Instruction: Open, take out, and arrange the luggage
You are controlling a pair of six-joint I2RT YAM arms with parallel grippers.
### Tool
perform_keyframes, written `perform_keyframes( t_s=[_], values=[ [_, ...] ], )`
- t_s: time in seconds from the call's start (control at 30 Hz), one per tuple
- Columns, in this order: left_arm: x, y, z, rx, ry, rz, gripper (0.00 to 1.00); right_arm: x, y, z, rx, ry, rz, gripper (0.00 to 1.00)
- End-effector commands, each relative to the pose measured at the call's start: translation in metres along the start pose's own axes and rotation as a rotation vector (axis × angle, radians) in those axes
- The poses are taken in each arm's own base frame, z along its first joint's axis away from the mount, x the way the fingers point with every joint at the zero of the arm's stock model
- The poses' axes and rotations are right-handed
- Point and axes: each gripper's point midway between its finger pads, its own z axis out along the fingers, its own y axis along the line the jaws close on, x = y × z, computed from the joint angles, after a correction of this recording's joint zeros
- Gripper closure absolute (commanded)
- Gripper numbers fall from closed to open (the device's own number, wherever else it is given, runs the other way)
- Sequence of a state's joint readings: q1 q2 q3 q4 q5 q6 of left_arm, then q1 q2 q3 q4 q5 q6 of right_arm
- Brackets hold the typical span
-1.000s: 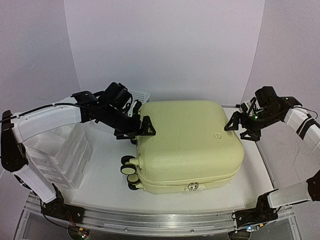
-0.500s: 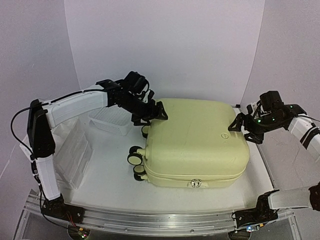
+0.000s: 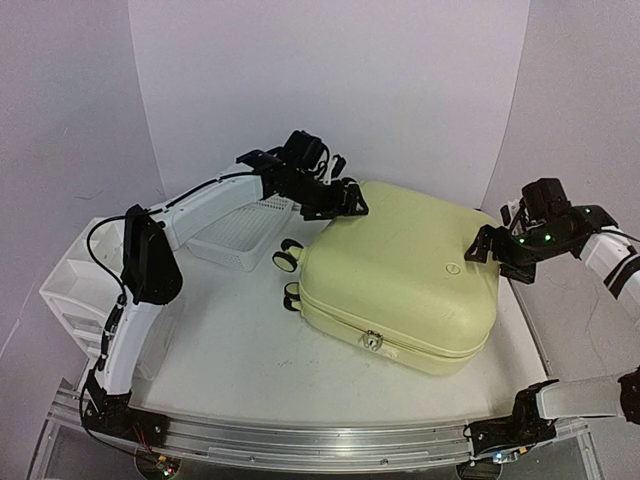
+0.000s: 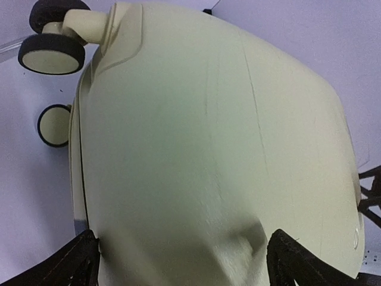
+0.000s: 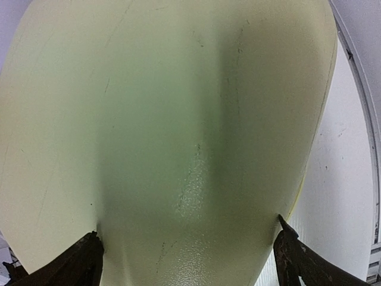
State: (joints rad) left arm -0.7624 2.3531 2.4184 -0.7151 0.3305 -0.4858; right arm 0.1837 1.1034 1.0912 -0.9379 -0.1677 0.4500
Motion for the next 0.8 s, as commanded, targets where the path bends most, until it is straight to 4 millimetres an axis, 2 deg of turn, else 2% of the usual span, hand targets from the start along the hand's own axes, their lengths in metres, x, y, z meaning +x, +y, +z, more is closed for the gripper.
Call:
perform_keyframes(
  t_s=[0.0,0.1,0.17,0.27,0.33,0.43,0.57,0.67,0.77],
  values=[
    [-0.008,-0.066,-0.098,0.001,-0.054,0.238,0.01,0.001,-0.014,-0.012,0.111,0.022,-0.103,0.02],
    [-0.006,-0.064,-0.156,-0.087,-0.112,0.262,0.01,0.002,-0.013,-0.019,0.131,0.044,-0.14,0.02],
    [0.009,-0.054,-0.184,-0.135,-0.12,0.224,0.01,0.002,-0.009,-0.022,0.133,0.055,-0.16,0.02],
    [0.039,-0.061,-0.208,-0.052,-0.121,0.169,0.03,0.002,0.003,-0.026,0.114,0.055,-0.182,0.02],
    [0.065,-0.068,-0.215,0.019,-0.122,0.132,0.03,0.003,0.015,-0.029,0.093,0.053,-0.199,0.02],
    [0.113,-0.083,-0.208,0.115,-0.121,0.123,0.02,0.004,0.031,-0.032,0.065,0.057,-0.221,0.02],
    [0.171,-0.089,-0.177,0.166,-0.088,0.074,0.04,0.01,0.052,-0.031,0.017,0.075,-0.248,0.02],
    [0.204,-0.09,-0.152,0.137,-0.087,0.062,0.08,0.014,0.062,-0.027,-0.024,0.093,-0.241,0.02],
    [0.222,-0.096,-0.133,0.051,-0.138,0.124,0.14,0.016,0.066,-0.025,-0.044,0.094,-0.233,0.02]
  ],
)
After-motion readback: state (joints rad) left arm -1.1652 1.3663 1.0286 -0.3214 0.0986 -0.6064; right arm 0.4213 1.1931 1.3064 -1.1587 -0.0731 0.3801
